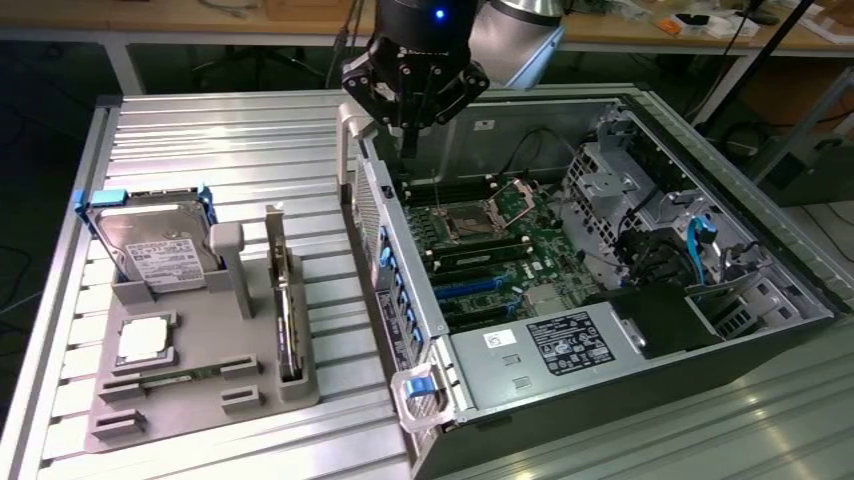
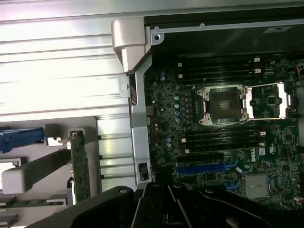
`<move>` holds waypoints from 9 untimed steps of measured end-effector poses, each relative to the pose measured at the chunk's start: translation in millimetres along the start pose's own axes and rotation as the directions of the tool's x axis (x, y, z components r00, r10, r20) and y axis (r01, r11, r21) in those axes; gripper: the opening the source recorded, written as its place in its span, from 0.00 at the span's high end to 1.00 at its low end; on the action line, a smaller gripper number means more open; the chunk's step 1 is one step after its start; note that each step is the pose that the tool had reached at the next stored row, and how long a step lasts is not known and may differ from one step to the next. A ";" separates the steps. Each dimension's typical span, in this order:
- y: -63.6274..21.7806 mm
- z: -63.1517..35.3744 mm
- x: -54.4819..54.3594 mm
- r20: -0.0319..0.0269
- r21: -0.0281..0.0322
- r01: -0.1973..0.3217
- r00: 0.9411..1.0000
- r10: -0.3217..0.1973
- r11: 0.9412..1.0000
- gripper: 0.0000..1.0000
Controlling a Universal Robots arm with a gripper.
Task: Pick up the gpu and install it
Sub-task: 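Reach for the gpu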
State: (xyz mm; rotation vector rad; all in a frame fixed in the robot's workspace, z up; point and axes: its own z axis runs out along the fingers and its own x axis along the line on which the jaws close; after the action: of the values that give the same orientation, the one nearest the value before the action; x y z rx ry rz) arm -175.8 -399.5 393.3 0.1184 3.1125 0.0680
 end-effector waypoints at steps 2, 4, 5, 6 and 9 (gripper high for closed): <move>-0.2 -0.1 2.8 0.000 0.000 0.000 1.000 0.000 1.000 0.89; -0.5 -0.2 5.8 0.000 0.000 0.000 1.000 0.000 1.000 0.89; -0.6 -0.2 7.1 0.000 0.000 0.000 1.000 0.000 1.000 0.89; -0.7 -0.2 8.5 0.000 0.000 0.000 1.000 0.000 1.000 0.89; -1.0 -0.3 13.0 0.000 0.000 0.000 1.000 0.000 1.000 0.89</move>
State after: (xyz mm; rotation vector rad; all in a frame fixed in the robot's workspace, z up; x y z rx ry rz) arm -188.9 -399.5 393.3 0.1185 3.1124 0.0681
